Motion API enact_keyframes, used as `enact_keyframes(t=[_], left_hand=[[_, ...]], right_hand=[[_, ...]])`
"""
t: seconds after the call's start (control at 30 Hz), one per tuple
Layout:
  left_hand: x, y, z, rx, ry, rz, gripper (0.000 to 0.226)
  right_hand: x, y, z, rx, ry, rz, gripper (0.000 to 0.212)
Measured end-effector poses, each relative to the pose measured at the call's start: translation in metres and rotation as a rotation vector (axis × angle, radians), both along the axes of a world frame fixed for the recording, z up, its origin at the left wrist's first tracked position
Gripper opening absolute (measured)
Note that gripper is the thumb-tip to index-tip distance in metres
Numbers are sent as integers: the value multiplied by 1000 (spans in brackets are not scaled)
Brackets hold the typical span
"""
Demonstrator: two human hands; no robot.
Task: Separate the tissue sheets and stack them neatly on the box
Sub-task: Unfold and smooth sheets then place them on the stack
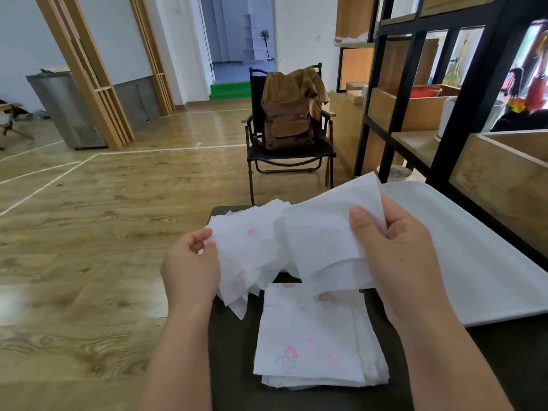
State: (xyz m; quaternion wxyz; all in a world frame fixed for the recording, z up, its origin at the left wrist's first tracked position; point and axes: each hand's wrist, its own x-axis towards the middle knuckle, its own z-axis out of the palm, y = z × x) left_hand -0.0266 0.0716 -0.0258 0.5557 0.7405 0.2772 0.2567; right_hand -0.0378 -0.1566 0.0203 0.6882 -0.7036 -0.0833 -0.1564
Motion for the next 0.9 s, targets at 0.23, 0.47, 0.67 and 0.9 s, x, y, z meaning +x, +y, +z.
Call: enact_keyframes(t=[0.23, 0.47, 0.67, 0.9], left_hand=[[-19, -24, 17, 604, 185, -14, 44], [-33, -65, 59, -103, 49, -511, 54], [-23, -71, 44, -155, 178, -437, 53], [-25, -66, 46, -282, 44, -623, 32]], right_hand=[[-5, -9, 2, 164, 0, -47, 14], [-4, 3, 1, 151, 13, -43, 17], [-9, 9, 3, 163, 5, -4, 17], [-14, 11, 10, 240, 9, 69, 20]])
